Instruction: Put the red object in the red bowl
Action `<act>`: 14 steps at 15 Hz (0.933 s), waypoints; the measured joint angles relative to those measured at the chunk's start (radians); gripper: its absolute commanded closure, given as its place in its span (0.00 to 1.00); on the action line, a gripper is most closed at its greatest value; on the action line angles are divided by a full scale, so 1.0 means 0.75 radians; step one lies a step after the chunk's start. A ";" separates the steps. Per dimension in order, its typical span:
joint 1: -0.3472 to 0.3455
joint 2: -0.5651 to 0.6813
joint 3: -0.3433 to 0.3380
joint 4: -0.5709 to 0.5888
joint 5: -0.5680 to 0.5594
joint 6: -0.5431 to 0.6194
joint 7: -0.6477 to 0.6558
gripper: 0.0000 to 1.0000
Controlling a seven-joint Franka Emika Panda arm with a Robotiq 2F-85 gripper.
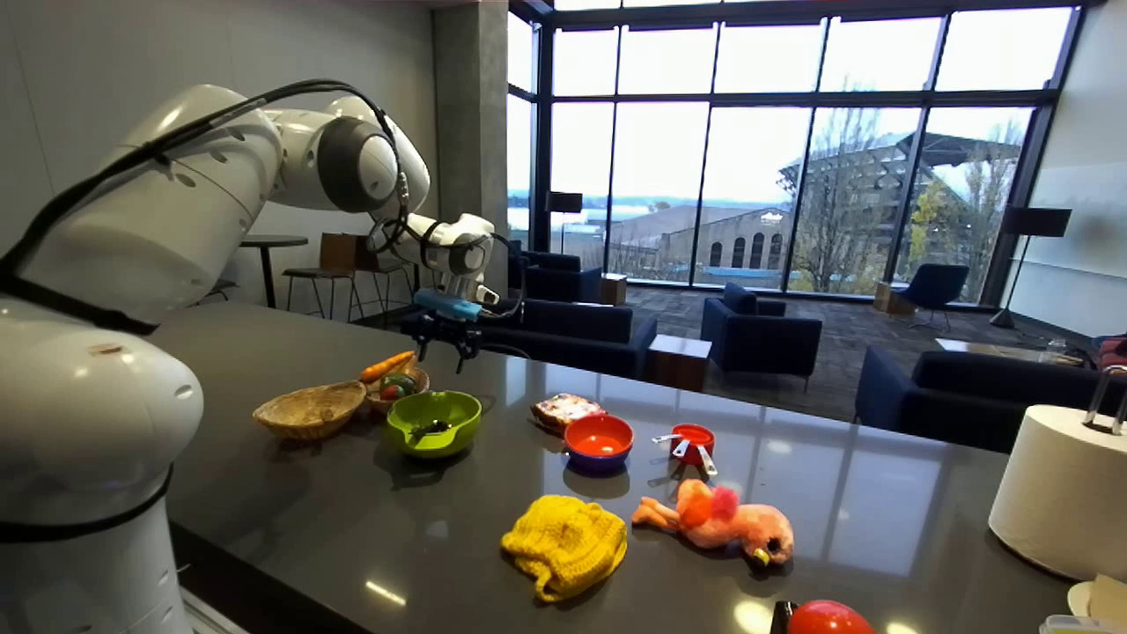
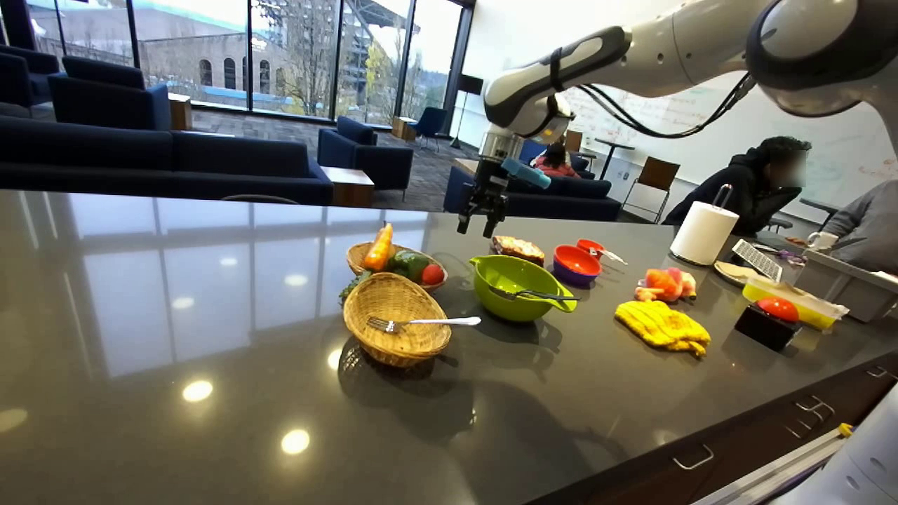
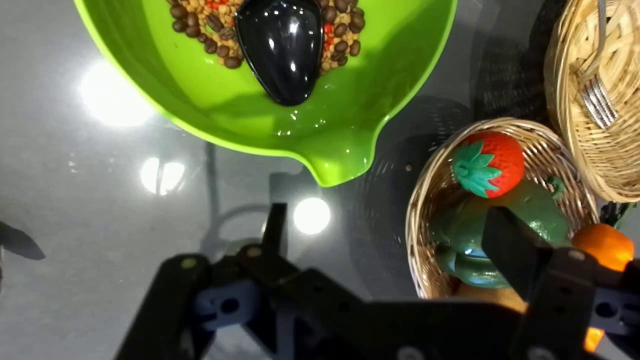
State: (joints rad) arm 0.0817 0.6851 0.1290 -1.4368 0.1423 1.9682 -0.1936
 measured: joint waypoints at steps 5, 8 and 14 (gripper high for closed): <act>0.005 0.107 0.029 0.132 -0.001 -0.069 -0.067 0.00; 0.019 0.138 0.036 0.170 -0.007 -0.080 -0.102 0.00; 0.053 0.151 0.052 0.176 -0.026 -0.081 -0.157 0.00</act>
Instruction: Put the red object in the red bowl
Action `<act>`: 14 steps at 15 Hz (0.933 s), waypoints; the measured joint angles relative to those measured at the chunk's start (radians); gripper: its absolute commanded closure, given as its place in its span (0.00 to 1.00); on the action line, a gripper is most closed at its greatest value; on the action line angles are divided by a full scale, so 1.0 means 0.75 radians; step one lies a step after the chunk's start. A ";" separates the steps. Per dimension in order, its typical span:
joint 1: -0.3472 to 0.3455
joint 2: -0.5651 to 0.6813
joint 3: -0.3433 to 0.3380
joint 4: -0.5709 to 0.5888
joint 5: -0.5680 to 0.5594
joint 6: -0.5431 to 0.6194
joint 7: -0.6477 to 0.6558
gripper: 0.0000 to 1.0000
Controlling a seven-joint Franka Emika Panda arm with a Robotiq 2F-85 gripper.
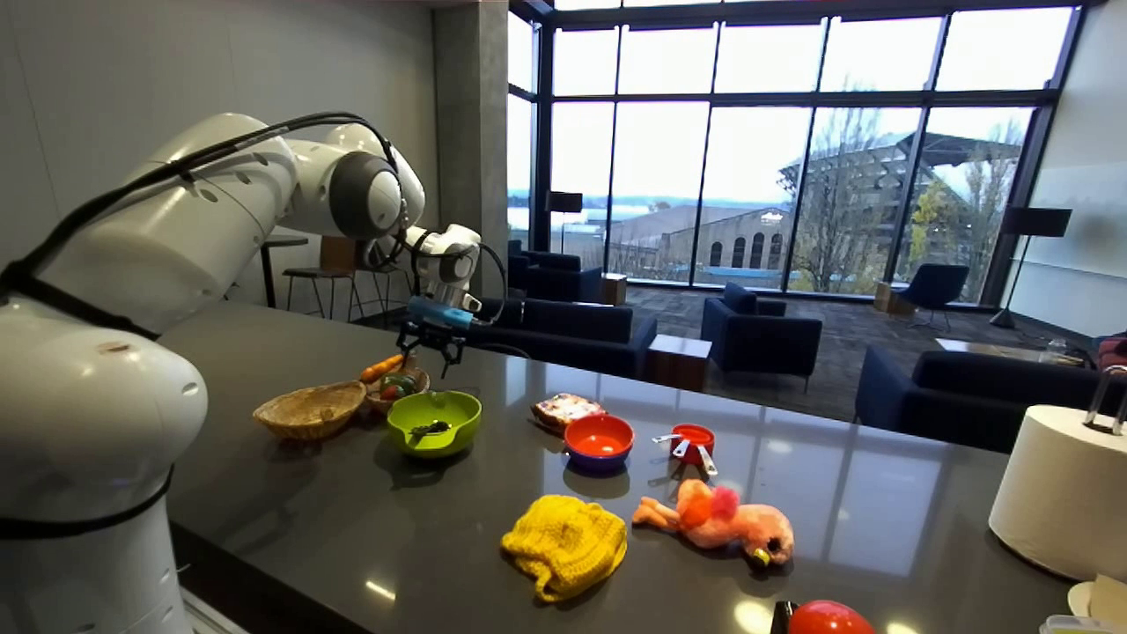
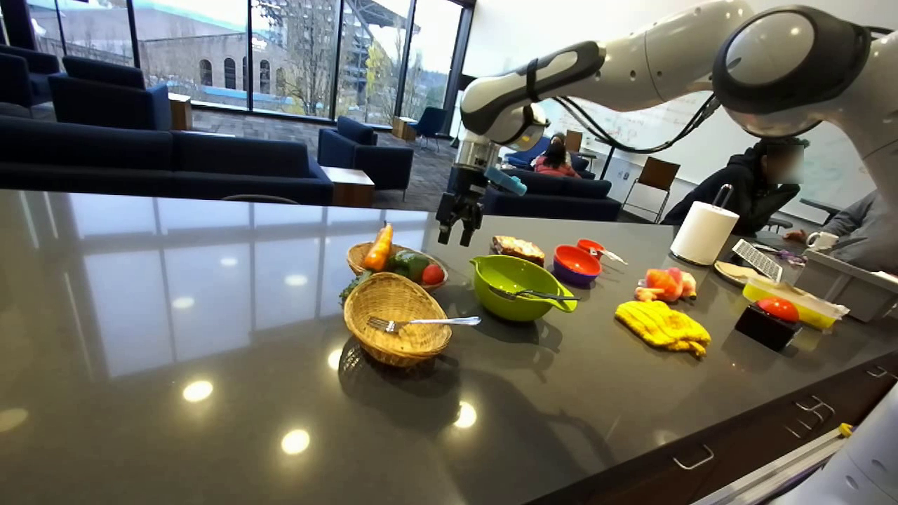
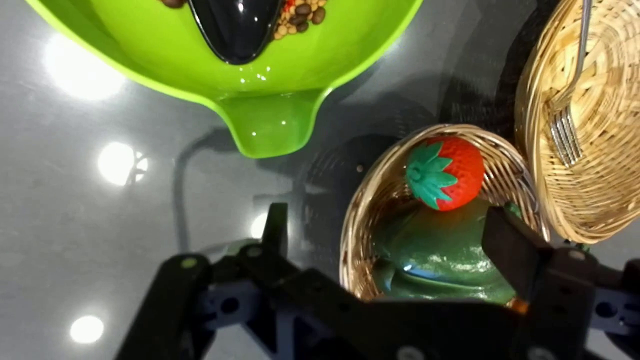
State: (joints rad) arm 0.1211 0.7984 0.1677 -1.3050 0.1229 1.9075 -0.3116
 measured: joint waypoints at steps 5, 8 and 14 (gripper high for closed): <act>0.018 0.000 0.010 -0.033 -0.052 -0.001 -0.058 0.00; 0.022 0.000 0.013 -0.065 -0.087 0.001 -0.095 0.00; 0.031 -0.001 0.043 -0.092 -0.098 0.002 -0.127 0.00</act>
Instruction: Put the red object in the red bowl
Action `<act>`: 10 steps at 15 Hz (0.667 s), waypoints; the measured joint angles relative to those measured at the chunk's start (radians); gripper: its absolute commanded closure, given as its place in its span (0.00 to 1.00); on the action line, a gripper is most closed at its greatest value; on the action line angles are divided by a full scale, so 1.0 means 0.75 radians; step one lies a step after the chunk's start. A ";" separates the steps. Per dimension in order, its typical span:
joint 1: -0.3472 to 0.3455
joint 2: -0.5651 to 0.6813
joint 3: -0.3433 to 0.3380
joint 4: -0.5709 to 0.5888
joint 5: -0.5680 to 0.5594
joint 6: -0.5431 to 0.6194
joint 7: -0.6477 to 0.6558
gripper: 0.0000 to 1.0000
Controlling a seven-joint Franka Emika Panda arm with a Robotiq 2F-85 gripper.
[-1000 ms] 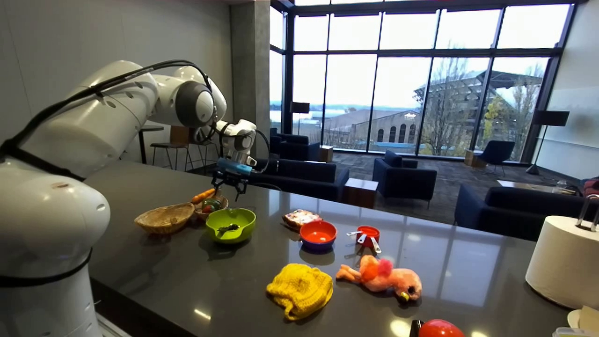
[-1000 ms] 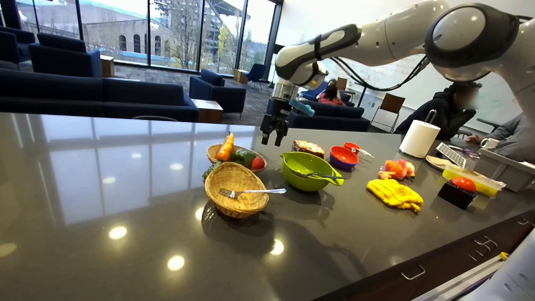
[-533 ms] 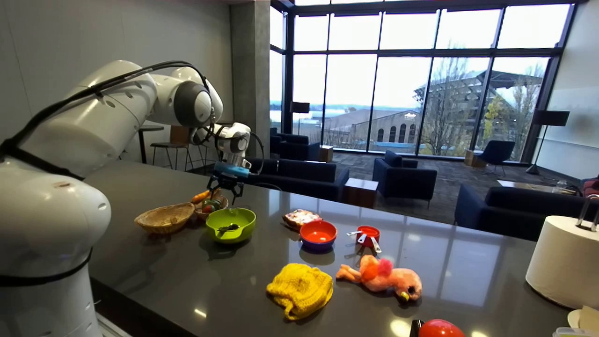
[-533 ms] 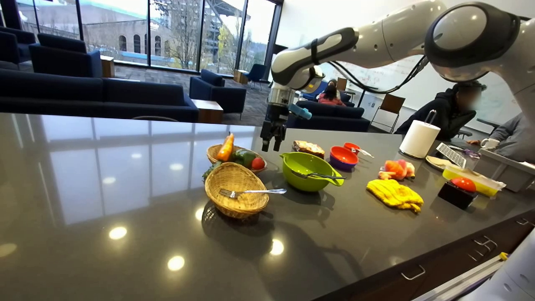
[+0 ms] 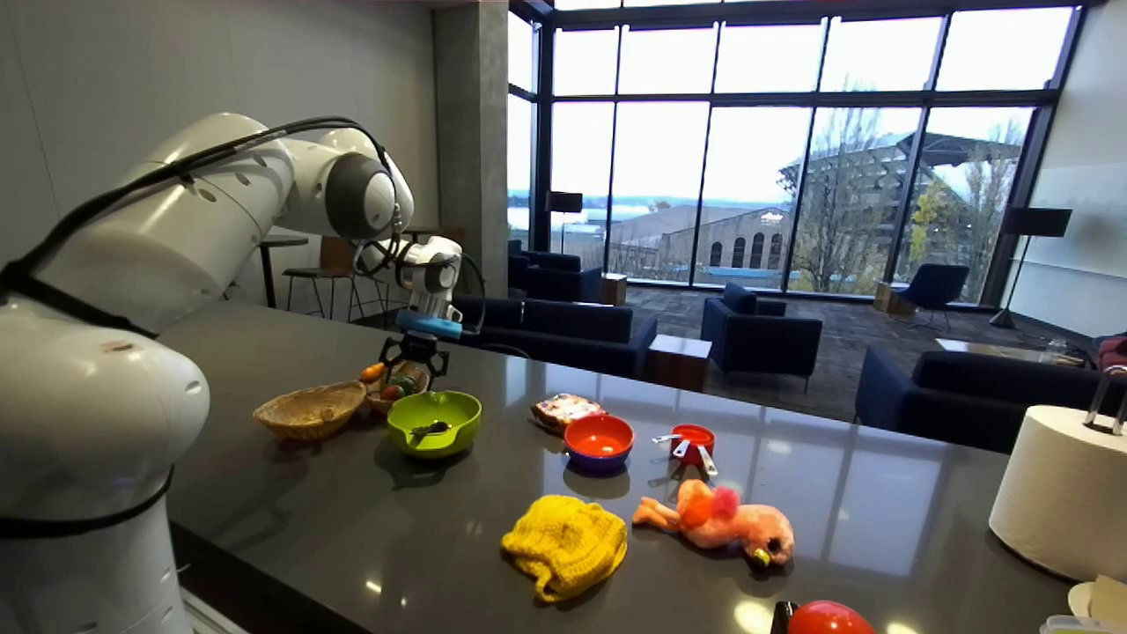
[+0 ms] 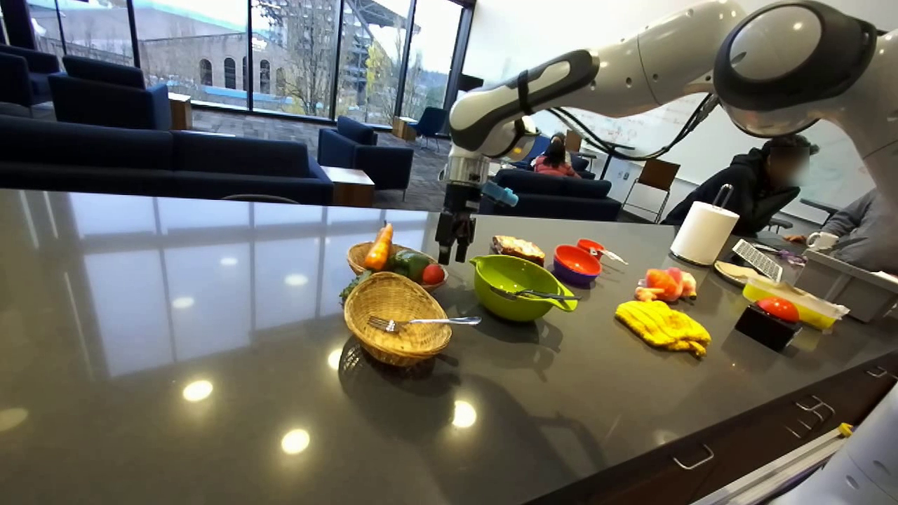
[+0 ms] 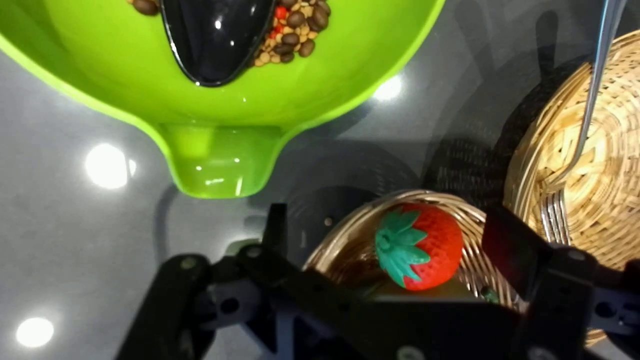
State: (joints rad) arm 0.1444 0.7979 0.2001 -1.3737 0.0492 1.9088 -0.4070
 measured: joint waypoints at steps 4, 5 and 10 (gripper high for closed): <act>0.016 0.000 0.013 -0.005 -0.016 0.018 -0.002 0.00; 0.022 0.000 0.013 -0.011 -0.031 0.035 -0.002 0.00; 0.047 0.000 0.013 -0.050 -0.072 0.127 -0.002 0.00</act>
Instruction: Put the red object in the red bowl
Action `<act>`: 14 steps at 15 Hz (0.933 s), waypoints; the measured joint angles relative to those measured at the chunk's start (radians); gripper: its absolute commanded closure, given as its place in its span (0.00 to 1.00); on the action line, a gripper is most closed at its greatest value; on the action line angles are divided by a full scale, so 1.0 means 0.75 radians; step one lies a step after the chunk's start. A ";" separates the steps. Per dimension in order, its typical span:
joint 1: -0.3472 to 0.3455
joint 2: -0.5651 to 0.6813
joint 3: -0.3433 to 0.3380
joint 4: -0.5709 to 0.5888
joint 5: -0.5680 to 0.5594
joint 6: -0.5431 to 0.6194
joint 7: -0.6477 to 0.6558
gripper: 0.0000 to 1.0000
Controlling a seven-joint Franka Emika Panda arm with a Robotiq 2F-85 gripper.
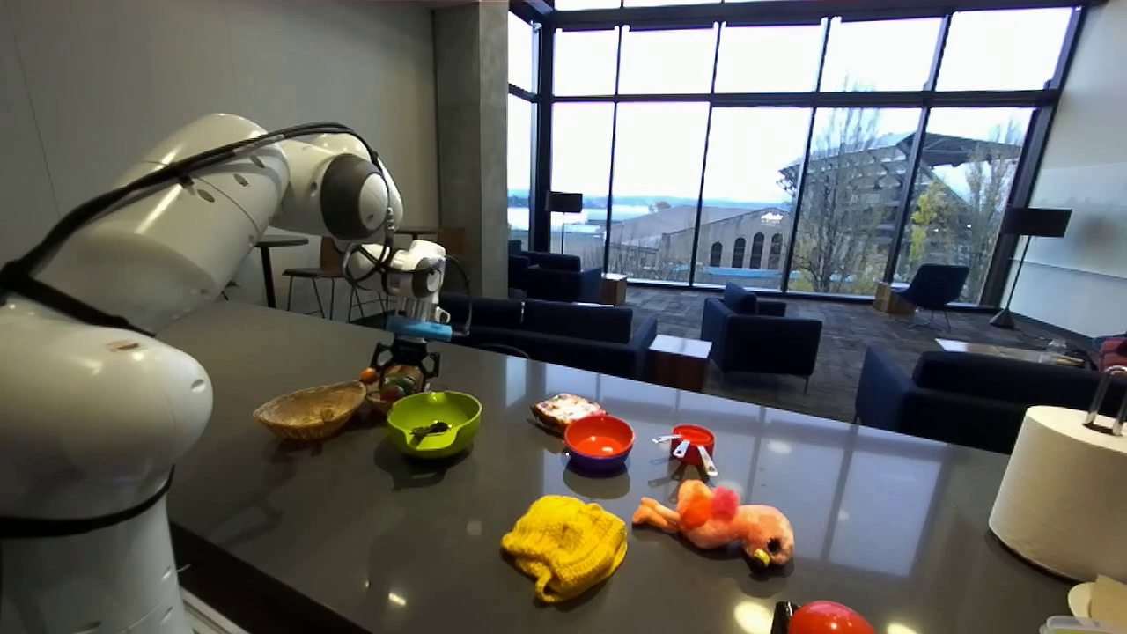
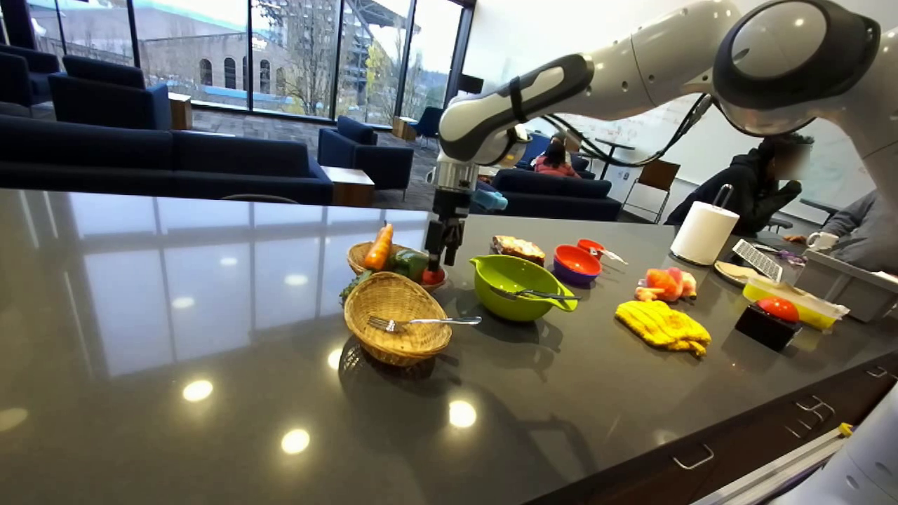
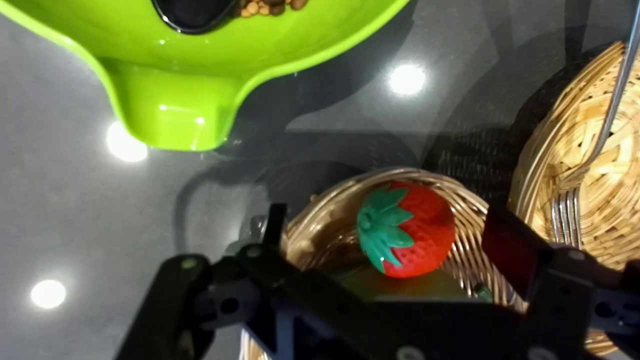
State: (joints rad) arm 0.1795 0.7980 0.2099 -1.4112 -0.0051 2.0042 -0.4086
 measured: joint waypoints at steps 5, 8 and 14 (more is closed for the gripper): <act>0.020 0.000 0.000 -0.013 -0.005 0.042 0.002 0.00; 0.027 0.000 0.000 -0.027 -0.005 0.057 0.002 0.00; 0.031 0.000 0.000 -0.055 -0.012 0.073 0.003 0.26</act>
State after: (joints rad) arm 0.2025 0.7979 0.2098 -1.4526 -0.0145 2.0592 -0.4066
